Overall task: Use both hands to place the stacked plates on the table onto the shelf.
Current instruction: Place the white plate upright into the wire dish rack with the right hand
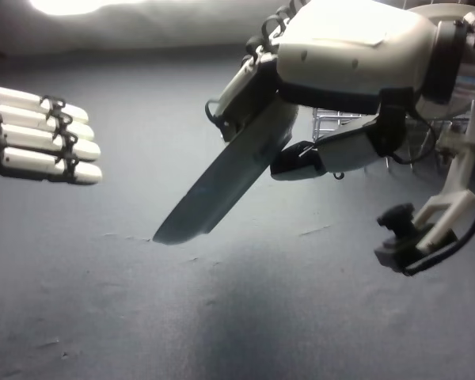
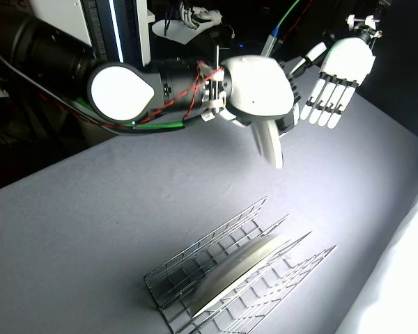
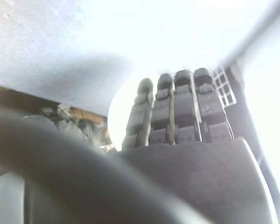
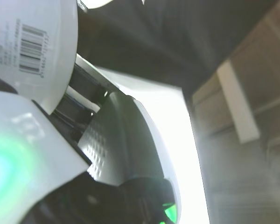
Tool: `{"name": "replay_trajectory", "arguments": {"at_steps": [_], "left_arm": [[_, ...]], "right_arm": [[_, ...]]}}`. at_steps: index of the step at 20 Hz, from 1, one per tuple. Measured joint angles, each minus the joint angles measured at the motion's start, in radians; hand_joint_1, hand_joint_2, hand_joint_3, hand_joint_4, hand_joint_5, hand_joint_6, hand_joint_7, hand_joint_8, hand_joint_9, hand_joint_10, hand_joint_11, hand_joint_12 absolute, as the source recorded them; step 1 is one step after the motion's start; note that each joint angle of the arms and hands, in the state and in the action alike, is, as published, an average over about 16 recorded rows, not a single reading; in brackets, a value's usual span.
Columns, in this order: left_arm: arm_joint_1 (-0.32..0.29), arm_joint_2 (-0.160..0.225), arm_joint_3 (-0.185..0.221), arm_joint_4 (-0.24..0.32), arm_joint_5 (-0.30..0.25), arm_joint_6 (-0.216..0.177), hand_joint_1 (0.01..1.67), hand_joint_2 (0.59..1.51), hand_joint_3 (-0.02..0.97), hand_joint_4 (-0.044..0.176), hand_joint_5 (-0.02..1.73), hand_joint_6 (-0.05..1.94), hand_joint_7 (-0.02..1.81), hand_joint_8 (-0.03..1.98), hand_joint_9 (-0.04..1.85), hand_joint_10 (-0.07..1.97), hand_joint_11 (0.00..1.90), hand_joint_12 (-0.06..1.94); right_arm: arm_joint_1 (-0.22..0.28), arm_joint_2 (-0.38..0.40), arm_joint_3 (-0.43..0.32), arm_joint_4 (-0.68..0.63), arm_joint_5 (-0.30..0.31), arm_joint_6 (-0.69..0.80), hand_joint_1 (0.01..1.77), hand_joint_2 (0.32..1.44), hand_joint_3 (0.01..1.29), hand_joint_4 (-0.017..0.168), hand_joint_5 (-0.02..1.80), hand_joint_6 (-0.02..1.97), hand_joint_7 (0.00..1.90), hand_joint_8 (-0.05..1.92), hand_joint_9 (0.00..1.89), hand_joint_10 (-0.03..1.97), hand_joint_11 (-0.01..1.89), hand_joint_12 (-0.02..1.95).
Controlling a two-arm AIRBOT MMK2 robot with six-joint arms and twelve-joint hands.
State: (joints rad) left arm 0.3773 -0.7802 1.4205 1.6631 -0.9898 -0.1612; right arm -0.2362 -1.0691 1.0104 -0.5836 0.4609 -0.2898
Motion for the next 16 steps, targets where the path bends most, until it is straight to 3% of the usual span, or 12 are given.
{"name": "replay_trajectory", "arguments": {"at_steps": [11,16], "left_arm": [[-0.027,0.015,0.004,0.034,-0.01,-0.021,0.02,1.102,0.02,-0.001,0.05,0.01,0.02,0.0,0.02,0.01,0.02,0.01],[-0.027,0.013,0.011,0.042,-0.009,-0.024,0.02,1.102,0.02,0.0,0.04,0.01,0.02,0.0,0.02,0.01,0.02,0.01]], "right_arm": [[0.133,0.01,-0.02,0.346,-0.309,0.072,1.37,0.98,0.01,-0.003,0.92,0.99,1.04,0.87,1.01,0.98,0.87,1.1],[0.181,-0.009,0.003,0.445,-0.414,0.083,1.37,0.98,0.01,-0.003,0.91,0.99,1.04,0.87,1.0,0.99,0.86,1.11]]}}
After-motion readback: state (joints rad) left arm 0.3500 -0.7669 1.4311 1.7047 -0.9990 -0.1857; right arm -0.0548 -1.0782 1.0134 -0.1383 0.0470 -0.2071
